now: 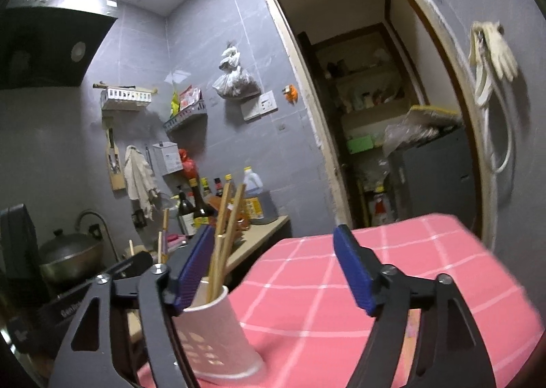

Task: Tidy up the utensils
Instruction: 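Move both open tools back to the remaining chopsticks on the cloth, then close the left tool on one chopstick while the right tool grasps another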

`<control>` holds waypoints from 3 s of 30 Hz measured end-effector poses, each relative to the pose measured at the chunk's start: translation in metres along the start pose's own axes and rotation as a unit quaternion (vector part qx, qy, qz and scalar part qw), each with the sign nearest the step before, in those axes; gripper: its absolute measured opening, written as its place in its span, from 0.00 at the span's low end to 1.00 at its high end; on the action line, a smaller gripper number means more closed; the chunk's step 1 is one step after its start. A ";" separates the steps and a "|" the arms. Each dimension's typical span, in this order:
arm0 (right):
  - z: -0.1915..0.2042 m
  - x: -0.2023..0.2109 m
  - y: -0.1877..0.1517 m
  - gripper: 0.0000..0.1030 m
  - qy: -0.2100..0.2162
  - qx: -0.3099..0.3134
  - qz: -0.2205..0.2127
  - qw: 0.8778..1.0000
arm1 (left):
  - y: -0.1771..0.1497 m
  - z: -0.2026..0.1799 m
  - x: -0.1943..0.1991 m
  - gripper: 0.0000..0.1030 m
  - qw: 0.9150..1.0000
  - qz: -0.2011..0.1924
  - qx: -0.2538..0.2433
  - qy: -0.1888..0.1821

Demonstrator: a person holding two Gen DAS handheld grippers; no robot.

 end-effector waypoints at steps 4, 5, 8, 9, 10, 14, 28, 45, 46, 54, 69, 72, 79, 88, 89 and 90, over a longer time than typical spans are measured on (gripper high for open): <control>-0.015 0.026 0.007 0.83 -0.024 0.025 0.001 0.999 | 0.000 -0.022 0.004 0.73 1.000 0.003 -0.002 -0.021; -0.020 0.031 0.008 0.87 -0.031 0.029 0.002 0.999 | -0.001 -0.030 0.004 0.74 1.000 0.005 -0.004 -0.027; -0.035 0.049 0.013 1.00 -0.053 0.043 0.006 0.998 | -0.007 -0.053 0.006 0.81 0.999 0.010 -0.011 -0.048; -0.041 0.054 0.015 1.00 -0.061 0.047 0.008 0.997 | -0.009 -0.060 0.005 0.84 0.998 0.012 -0.014 -0.054; -0.046 0.058 0.016 1.00 -0.067 0.049 0.010 0.997 | -0.012 -0.068 0.005 0.86 0.998 0.016 -0.017 -0.062; -0.072 0.073 0.017 1.00 -0.095 0.059 0.026 0.993 | -0.025 -0.100 -0.001 0.86 0.995 0.037 -0.037 -0.085; -0.140 0.069 -0.033 1.00 -0.136 0.052 0.134 0.980 | -0.091 -0.161 -0.047 0.86 0.981 0.149 -0.072 -0.100; -0.168 0.034 -0.099 0.52 -0.091 0.016 0.299 0.950 | -0.158 -0.181 -0.092 0.57 0.932 0.326 -0.081 -0.139; -0.168 0.033 -0.101 0.49 -0.087 0.015 0.304 0.949 | -0.161 -0.183 -0.095 0.54 0.928 0.334 -0.080 -0.142; -0.166 0.023 -0.107 0.43 -0.070 0.018 0.330 0.941 | -0.178 -0.189 -0.111 0.34 0.910 0.377 -0.083 -0.147; -0.165 0.007 -0.115 0.28 -0.049 -0.003 0.358 0.932 | -0.183 -0.187 -0.128 0.09 0.903 0.403 -0.070 -0.133; -0.162 0.004 -0.118 0.28 -0.044 0.000 0.364 0.931 | -0.177 -0.185 -0.123 0.09 0.904 0.398 -0.062 -0.139; -0.161 -0.004 -0.129 0.28 -0.045 0.007 0.393 0.919 | -0.178 -0.197 -0.118 0.14 0.898 0.404 -0.068 -0.159; -0.166 -0.001 -0.128 0.28 -0.051 0.018 0.396 0.916 | -0.182 -0.205 -0.129 0.14 0.895 0.415 -0.076 -0.146; -0.166 -0.001 -0.128 0.28 -0.051 0.017 0.396 0.916 | -0.182 -0.206 -0.131 0.14 0.894 0.417 -0.077 -0.142; -0.166 -0.001 -0.128 0.28 -0.051 0.016 0.396 0.917 | -0.181 -0.206 -0.133 0.14 0.894 0.420 -0.074 -0.139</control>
Point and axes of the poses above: each gripper's, at about its wrist camera, not at the fingertips, and x roughly against the way its jaws point, z to its left, y to its top, the point moved 9 cm from there along -x, roughly the way its jaws point, and after that the axes turned 6 degrees about z, right-handed, at the moved point
